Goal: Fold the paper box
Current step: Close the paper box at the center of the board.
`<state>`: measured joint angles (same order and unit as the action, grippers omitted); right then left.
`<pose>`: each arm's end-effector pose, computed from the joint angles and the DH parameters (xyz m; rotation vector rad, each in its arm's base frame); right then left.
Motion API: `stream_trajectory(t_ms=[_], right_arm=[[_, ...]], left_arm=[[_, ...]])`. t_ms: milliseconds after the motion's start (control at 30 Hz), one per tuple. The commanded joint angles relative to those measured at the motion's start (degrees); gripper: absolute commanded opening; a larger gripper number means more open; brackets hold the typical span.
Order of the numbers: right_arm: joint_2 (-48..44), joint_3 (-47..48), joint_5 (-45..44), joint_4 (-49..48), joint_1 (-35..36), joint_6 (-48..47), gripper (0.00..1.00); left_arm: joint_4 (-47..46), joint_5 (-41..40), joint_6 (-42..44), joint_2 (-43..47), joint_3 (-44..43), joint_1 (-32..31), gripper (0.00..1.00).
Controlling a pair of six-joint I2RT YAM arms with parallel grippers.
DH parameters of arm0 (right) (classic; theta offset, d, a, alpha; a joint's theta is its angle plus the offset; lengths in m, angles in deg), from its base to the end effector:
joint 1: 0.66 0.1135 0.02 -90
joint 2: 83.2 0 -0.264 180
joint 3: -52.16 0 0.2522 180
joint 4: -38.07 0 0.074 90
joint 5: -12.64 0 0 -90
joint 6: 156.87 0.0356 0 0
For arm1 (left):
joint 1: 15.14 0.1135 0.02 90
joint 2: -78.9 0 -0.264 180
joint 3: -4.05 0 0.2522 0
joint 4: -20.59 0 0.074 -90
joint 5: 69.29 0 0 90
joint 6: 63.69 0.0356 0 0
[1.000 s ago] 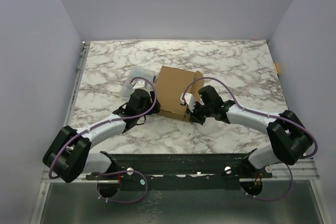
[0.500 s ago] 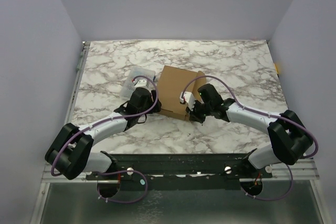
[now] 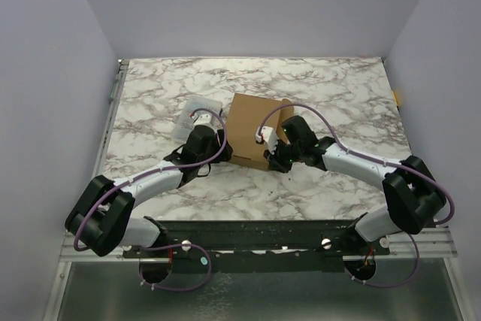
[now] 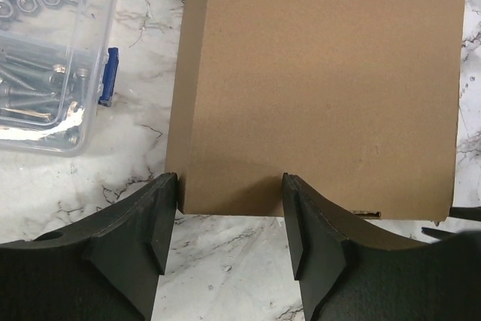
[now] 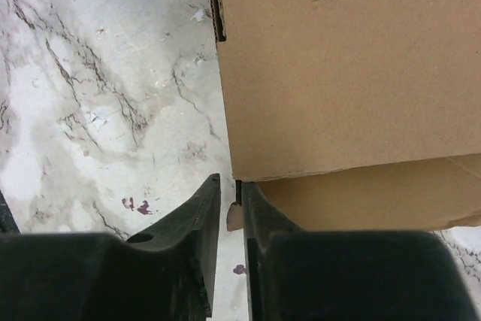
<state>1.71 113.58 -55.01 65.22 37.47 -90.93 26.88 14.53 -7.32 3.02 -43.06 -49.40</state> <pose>0.2242 0.1932 0.1933 -1.4108 2.0047 0.5865 0.2222 -0.1467 0.1853 -0.0504 2.2324 -0.5480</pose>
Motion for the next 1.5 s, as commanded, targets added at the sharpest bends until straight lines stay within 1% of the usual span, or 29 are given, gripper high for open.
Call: stream_trajectory(t_ms=[0,67,200,433,500,600,667,733,767,800,833,933,1000,1067,1133,1167,1233,1333,1400,1467], right_arm=[[-1.8,1.3,0.8,-2.3,0.0,2.1,0.26],[-3.5,0.9,0.6,-2.1,-0.1,2.5,0.30],[-5.3,1.1,1.6,-0.1,-1.1,3.0,0.31],[-10.9,2.1,7.4,3.0,-8.2,3.9,0.34],[-11.9,1.2,8.9,1.3,-12.3,6.4,0.35],[-12.0,-0.4,9.6,-4.0,-20.6,13.3,0.35],[-11.1,-1.3,11.2,-8.0,-26.3,17.3,0.35],[-9.1,-1.3,12.3,-11.7,-31.1,21.3,0.35],[-7.4,-0.7,13.3,-12.7,-33.0,22.6,0.37],[-5.2,0.4,14.5,-13.7,-34.7,23.6,0.43],[-2.9,1.5,16.4,-15.0,-36.3,23.8,0.49],[5.8,7.1,22.0,-15.6,-38.8,23.3,0.60],[12.5,11.9,23.6,-15.5,-39.9,22.0,0.63],[18.0,17.8,26.5,-16.5,-40.7,22.7,0.68],[23.5,24.0,30.2,-14.7,-40.9,21.1,0.70],[26.3,27.0,32.2,-13.7,-40.9,19.8,0.72],[31.7,34.0,35.6,-8.2,-40.9,16.8,0.73],[38.0,41.8,38.6,-1.2,-40.9,13.0,0.74],[41.4,46.5,39.5,2.9,-40.9,10.3,0.75],[43.7,49.9,40.2,6.5,-40.9,8.2,0.75]], left_arm=[[1.6,4.0,-1.1,-0.7,0.5,-0.6,0.62],[1.8,3.9,-1.1,-0.4,0.6,-0.3,0.62],[2.1,4.0,-0.8,-0.1,0.3,0.1,0.62],[3.4,4.4,0.5,0.5,-0.8,0.5,0.64],[3.9,4.6,1.0,0.4,-1.3,0.7,0.66],[5.4,5.2,1.7,0.7,-2.8,1.2,0.69],[6.3,6.1,2.0,1.4,-4.0,1.5,0.72],[7.3,6.2,2.4,2.1,-5.7,2.1,0.78],[7.9,6.1,2.5,2.5,-6.5,2.5,0.81],[8.8,7.6,2.7,2.6,-7.3,3.0,0.83],[9.2,8.2,2.7,2.7,-8.0,3.6,0.84],[11.3,10.0,4.6,2.2,-11.0,5.6,0.85],[13.6,11.1,7.7,1.8,-14.3,6.6,0.85],[15.1,14.9,13.3,2.3,-16.7,6.7,0.84],[15.6,18.3,20.4,4.3,-17.0,5.9,0.85],[15.6,18.4,25.1,6.4,-16.2,4.5,0.85],[15.6,16.4,34.7,10.9,-14.3,0.3,0.86],[14.8,13.0,49.4,15.0,-11.2,-7.8,0.87],[12.4,9.9,58.6,15.4,-8.7,-13.3,0.89],[8.1,6.7,64.5,14.0,-7.0,-17.7,0.91]])
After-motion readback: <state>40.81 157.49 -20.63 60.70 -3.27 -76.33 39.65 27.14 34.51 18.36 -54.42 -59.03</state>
